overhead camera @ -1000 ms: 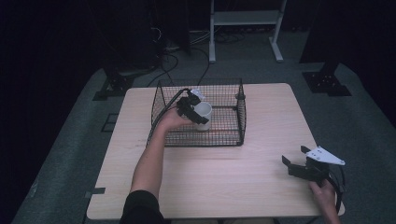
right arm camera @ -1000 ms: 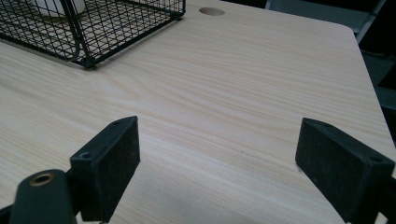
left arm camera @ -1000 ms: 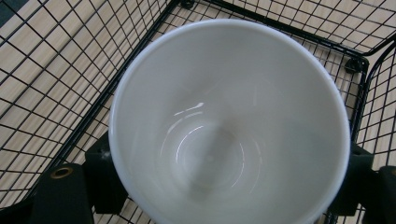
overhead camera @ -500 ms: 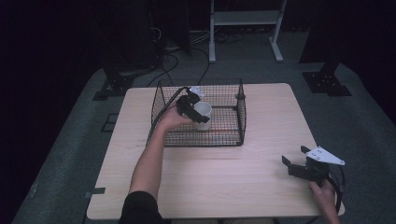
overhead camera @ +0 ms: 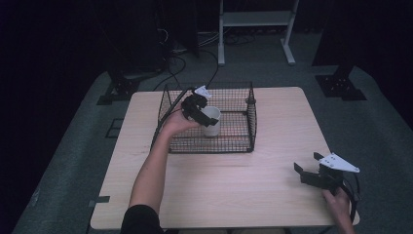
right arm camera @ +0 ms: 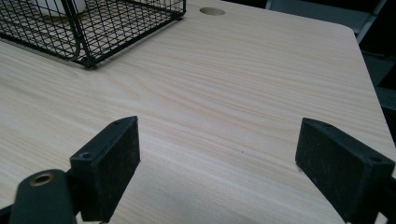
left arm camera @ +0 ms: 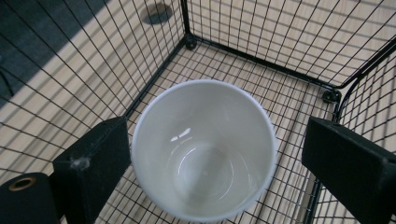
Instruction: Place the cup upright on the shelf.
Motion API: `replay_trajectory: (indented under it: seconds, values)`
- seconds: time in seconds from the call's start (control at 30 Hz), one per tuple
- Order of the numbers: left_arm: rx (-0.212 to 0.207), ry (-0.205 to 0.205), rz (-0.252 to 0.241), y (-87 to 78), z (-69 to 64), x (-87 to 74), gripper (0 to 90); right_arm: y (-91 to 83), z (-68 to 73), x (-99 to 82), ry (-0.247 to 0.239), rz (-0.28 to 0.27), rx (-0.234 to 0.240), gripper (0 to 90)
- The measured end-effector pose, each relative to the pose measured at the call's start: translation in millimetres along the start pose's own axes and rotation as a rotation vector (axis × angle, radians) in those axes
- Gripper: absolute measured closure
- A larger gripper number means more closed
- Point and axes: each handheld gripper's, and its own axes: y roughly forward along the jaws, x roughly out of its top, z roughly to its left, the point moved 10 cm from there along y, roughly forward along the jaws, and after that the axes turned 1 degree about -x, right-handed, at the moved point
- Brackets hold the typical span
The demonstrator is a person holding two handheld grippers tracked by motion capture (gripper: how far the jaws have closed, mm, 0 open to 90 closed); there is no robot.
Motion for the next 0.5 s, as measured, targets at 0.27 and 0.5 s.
replay_trajectory:
  seconds: [0.27, 0.5]
  values:
    - [0.046, 0.003, -0.063, -27.5, -11.2, 3.7, 5.9, -0.1, 0.5, 0.1, -0.005, -0.002, 0.001, 13.1]
    - [0.081, 0.007, -0.13, -50.9, -24.4, 2.9, 6.0, -0.2, 0.7, 0.1, -0.005, -0.002, 0.0, 13.1]
